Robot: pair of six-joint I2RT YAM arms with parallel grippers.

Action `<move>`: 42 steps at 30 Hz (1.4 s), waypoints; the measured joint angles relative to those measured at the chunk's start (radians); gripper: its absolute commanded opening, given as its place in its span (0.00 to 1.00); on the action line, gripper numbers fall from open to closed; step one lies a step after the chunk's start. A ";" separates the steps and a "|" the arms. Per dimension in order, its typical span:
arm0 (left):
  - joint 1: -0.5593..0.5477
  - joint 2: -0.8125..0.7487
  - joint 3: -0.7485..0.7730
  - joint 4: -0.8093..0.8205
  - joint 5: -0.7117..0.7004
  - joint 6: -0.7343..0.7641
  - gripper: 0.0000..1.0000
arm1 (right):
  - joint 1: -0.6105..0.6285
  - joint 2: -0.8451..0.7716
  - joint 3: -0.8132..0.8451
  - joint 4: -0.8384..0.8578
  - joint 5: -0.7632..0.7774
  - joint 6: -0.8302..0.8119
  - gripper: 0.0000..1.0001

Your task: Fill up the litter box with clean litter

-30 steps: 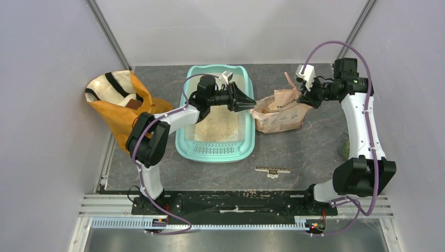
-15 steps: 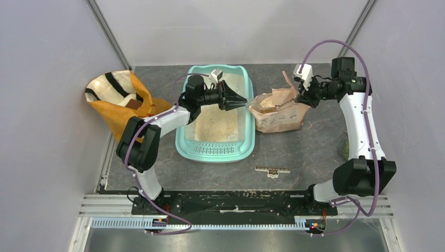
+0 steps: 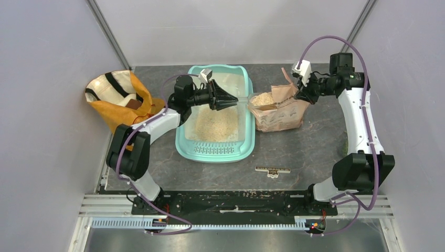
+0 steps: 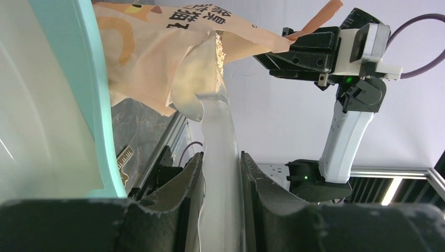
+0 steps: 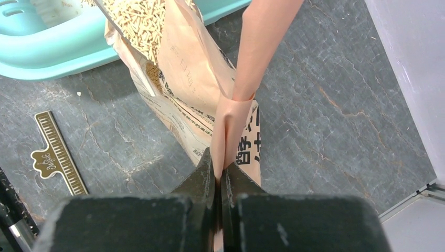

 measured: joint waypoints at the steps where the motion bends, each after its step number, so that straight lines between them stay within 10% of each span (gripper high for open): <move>1: 0.005 -0.006 -0.002 -0.003 0.000 0.000 0.02 | 0.002 0.006 0.008 0.000 0.002 0.000 0.00; 25: 0.393 -0.267 -0.115 -0.413 0.021 0.262 0.02 | 0.086 0.054 0.077 0.002 0.076 0.026 0.00; 33: 0.322 -0.264 0.131 -1.045 -0.284 0.816 0.02 | 0.096 0.055 0.080 0.008 0.096 0.038 0.00; 42: 0.017 -0.271 0.252 -1.254 -0.675 1.167 0.02 | 0.096 0.064 0.084 0.016 0.098 0.043 0.00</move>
